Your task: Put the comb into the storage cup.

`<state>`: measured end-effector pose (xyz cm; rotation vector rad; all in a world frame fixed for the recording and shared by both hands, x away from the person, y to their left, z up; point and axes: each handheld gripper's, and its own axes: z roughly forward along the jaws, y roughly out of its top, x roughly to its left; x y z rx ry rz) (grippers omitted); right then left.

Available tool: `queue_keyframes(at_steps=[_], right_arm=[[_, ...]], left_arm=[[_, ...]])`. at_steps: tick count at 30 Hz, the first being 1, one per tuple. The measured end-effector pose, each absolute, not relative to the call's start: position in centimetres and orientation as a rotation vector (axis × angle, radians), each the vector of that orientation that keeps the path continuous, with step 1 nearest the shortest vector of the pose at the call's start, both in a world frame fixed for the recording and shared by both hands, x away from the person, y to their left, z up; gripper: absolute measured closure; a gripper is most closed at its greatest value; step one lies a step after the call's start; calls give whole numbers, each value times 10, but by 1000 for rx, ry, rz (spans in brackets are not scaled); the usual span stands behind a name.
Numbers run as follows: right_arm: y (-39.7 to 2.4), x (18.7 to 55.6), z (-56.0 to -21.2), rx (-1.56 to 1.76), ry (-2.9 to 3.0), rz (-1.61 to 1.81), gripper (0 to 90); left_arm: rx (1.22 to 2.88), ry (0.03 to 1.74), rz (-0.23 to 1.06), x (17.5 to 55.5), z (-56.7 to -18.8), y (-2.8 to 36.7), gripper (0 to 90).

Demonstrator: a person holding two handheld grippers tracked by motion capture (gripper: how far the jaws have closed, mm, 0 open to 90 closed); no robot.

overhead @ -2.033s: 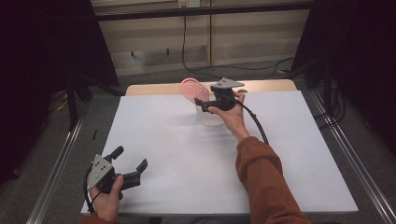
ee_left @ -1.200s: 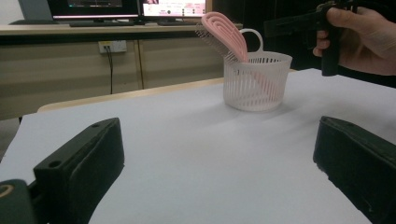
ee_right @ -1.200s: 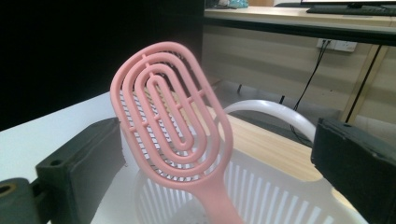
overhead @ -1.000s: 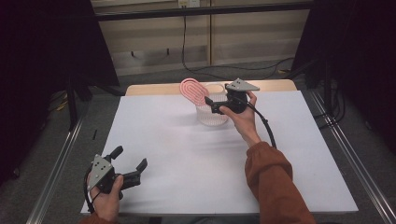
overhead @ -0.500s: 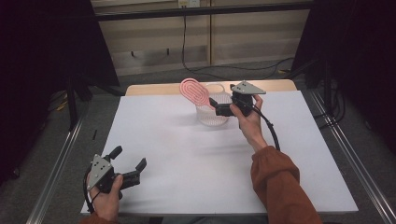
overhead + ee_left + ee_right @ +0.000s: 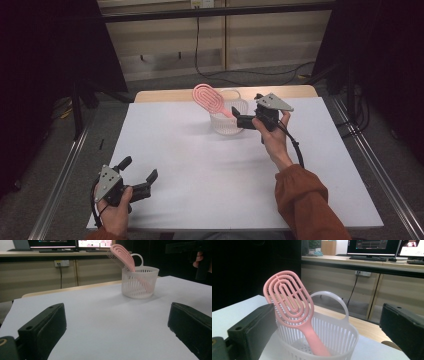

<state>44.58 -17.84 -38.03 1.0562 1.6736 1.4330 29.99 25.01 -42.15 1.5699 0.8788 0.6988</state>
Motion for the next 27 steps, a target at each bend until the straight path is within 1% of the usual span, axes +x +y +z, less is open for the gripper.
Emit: queue_keyframes(at_steps=[8,16,27], right_arm=[[-185,435,-379,1032,1653,1407,0],[-194,416,-381,1007,1625,1372,0],[-204,401,-385,1008,1592,1356,0]], left_arm=[[1565,885,717,297,-421,252,19],[1551,891,702,298,-420,252,19],[1545,901,710,299,-420,252,30]])
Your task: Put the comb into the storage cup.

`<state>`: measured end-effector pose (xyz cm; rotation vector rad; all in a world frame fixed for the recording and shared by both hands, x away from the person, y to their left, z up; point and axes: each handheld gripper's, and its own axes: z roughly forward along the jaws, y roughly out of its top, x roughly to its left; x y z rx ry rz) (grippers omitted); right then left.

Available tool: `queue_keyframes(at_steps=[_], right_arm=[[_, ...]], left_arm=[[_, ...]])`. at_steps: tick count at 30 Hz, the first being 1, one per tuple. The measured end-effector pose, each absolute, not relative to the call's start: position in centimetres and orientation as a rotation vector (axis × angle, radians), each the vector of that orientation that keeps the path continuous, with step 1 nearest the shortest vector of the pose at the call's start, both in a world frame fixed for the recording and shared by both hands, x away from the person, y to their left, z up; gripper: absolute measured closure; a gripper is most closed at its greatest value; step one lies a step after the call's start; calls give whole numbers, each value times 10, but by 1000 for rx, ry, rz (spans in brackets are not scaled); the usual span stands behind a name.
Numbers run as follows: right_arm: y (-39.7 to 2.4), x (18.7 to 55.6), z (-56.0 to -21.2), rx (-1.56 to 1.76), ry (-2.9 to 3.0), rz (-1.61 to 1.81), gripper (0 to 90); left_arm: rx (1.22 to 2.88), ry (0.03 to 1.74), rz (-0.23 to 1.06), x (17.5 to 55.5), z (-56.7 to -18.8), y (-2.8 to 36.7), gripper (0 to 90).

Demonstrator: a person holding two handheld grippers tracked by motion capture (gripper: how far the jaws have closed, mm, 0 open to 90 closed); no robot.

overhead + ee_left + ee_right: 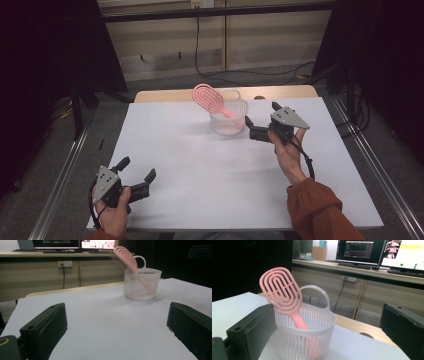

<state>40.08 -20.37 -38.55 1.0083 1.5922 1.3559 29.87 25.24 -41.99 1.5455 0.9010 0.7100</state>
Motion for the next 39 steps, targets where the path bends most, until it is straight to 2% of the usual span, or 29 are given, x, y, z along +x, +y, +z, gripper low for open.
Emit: queue_keyframes(at_steps=[39], right_arm=[[-248,338,-395,1051,1519,1321,0]], left_arm=[[1532,878,717,291,-418,251,29]])
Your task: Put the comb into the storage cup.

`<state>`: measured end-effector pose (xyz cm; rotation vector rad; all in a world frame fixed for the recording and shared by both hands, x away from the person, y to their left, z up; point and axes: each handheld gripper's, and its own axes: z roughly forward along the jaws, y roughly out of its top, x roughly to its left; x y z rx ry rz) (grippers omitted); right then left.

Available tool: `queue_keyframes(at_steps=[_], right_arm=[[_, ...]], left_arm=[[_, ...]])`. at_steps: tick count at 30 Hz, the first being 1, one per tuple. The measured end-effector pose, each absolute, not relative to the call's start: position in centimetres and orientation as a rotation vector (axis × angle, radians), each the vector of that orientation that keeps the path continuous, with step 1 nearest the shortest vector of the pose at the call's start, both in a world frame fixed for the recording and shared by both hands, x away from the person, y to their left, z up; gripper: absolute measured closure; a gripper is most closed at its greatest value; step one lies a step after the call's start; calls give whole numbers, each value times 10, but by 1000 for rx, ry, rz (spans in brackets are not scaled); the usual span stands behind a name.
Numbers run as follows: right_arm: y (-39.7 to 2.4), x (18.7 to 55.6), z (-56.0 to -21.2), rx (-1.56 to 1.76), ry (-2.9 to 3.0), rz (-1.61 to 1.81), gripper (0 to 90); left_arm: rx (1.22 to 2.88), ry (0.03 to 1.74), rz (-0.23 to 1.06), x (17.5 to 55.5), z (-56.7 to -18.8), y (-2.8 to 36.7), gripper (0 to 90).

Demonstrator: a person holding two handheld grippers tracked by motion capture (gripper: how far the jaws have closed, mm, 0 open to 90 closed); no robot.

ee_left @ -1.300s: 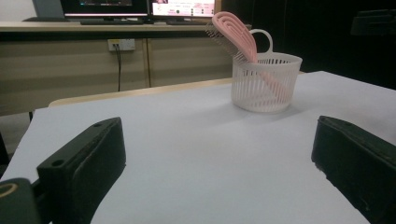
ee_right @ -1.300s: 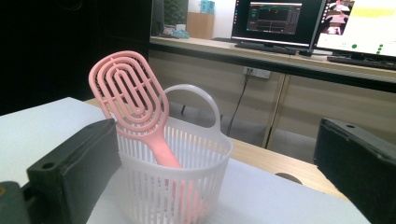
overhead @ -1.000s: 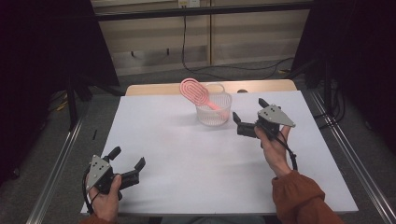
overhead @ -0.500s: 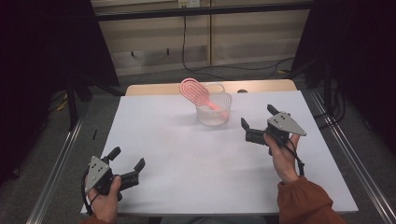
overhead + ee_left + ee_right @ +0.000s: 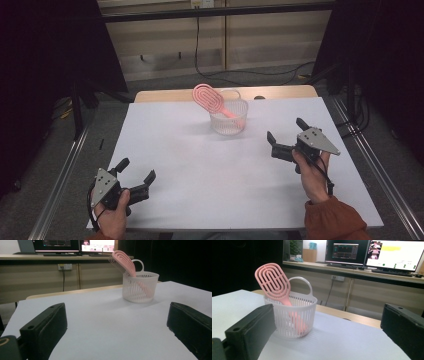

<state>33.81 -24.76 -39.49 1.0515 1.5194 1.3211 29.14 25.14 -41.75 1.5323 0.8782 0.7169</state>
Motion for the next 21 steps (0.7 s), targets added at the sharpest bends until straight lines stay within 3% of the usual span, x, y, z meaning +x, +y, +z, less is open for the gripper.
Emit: queue_keyframes(at_steps=[21], right_arm=[[-274,307,-405,1091,1485,1307,0]], left_arm=[[1516,891,732,290,-417,252,30]])
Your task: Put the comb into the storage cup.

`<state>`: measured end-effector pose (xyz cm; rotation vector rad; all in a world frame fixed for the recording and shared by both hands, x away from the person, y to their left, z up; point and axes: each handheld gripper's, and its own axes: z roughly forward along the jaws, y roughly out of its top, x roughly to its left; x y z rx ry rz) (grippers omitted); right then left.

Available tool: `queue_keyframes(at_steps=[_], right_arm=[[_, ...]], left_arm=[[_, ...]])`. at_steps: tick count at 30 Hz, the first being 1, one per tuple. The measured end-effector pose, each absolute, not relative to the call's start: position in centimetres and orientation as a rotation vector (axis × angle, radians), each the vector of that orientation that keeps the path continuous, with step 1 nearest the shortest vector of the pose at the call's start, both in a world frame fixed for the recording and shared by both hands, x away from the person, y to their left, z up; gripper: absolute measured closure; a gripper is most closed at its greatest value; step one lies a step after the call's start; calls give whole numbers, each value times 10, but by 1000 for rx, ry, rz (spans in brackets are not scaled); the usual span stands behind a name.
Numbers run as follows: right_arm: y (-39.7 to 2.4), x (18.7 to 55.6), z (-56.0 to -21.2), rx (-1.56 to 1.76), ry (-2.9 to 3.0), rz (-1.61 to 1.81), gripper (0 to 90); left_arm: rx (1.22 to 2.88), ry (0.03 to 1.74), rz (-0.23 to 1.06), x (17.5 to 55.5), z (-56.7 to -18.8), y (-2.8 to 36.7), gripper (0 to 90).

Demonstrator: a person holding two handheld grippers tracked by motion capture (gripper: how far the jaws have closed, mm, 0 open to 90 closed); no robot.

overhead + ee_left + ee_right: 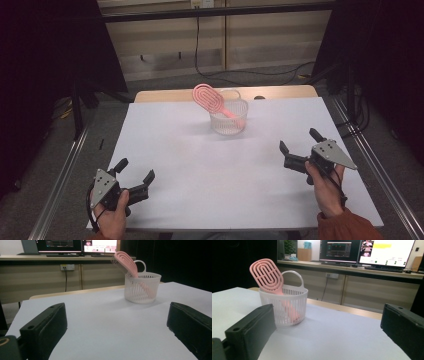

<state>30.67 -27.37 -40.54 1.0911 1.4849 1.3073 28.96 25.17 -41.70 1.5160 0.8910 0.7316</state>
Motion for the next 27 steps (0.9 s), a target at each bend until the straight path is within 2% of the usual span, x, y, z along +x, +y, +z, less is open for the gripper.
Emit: queue_keyframes(at_steps=[27], right_arm=[[-299,262,-413,1101,1456,1291,0]], left_arm=[[1518,901,741,289,-416,252,29]])
